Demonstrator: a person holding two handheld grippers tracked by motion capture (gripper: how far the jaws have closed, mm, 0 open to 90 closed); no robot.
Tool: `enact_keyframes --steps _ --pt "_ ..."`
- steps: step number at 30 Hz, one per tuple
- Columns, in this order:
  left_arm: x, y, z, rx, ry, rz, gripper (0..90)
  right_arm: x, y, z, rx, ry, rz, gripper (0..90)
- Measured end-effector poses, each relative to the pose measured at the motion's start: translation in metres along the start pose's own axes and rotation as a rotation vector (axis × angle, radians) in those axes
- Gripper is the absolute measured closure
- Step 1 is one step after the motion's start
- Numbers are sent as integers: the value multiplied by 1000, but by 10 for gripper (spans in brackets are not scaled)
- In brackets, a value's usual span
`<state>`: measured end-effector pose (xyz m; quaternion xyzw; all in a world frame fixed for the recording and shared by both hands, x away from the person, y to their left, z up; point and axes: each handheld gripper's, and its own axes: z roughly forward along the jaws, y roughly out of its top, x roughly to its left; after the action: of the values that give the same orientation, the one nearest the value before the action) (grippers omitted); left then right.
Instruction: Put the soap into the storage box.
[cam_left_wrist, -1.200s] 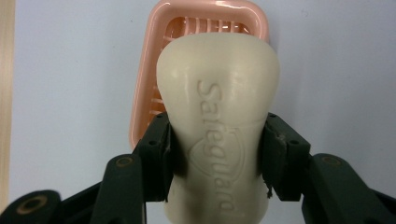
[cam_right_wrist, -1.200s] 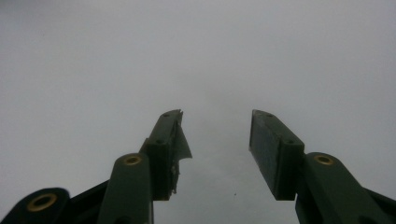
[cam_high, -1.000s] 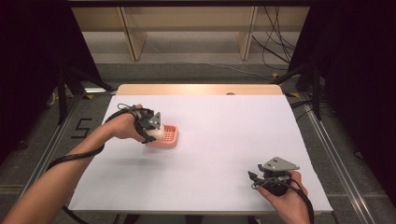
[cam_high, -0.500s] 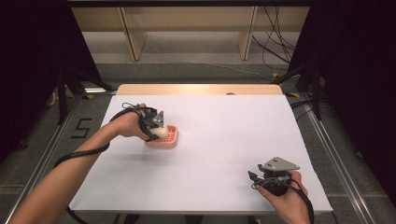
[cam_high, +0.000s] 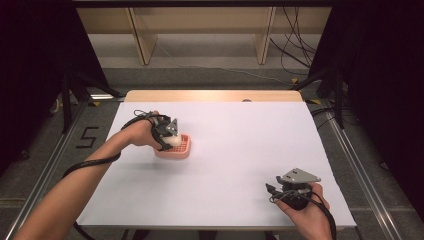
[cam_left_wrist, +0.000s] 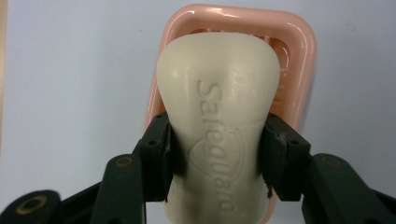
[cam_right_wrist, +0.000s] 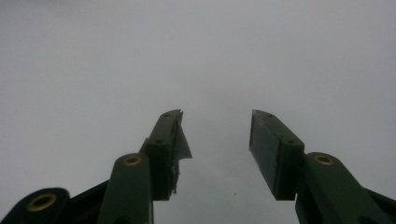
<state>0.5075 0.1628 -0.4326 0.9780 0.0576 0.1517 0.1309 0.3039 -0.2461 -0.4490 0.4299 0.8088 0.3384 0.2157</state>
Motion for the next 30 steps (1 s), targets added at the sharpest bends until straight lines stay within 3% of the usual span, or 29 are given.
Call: enact_keyframes --steps 6,8,11,13,16,20,22,23,27,28,30 --pt "1 1 5 18 -5 -23 494 0 0 -1 -1 12 5 543" --pt "1 1 5 21 -1 -24 494 0 0 -1 -9 -5 -5 543" --pt "2 0 6 27 -5 -43 493 1 0 -2 2 -1 26 543" --pt "3 1 4 27 -23 -83 460 -1 -1 -1 -7 -1 8 542" --pt "4 3 -2 11 -18 -109 426 0 0 -2 4 0 26 542" --pt "4 4 -14 0 -12 -93 392 1 0 -2 3 -1 26 541" --pt "1 1 -25 -34 -1 -111 376 -1 -1 -2 11 9 14 540" --pt "-1 -1 -27 -39 -1 -127 375 0 -1 -2 6 -2 35 540" --pt "-9 -9 -34 -66 8 -150 351 1 -1 -3 6 -2 35 540" --pt "-20 -15 -38 -103 16 -181 350 1 -1 -3 3 -2 33 540" --pt "-30 -22 -43 -125 29 -200 344 1 0 -3 3 -4 40 540"
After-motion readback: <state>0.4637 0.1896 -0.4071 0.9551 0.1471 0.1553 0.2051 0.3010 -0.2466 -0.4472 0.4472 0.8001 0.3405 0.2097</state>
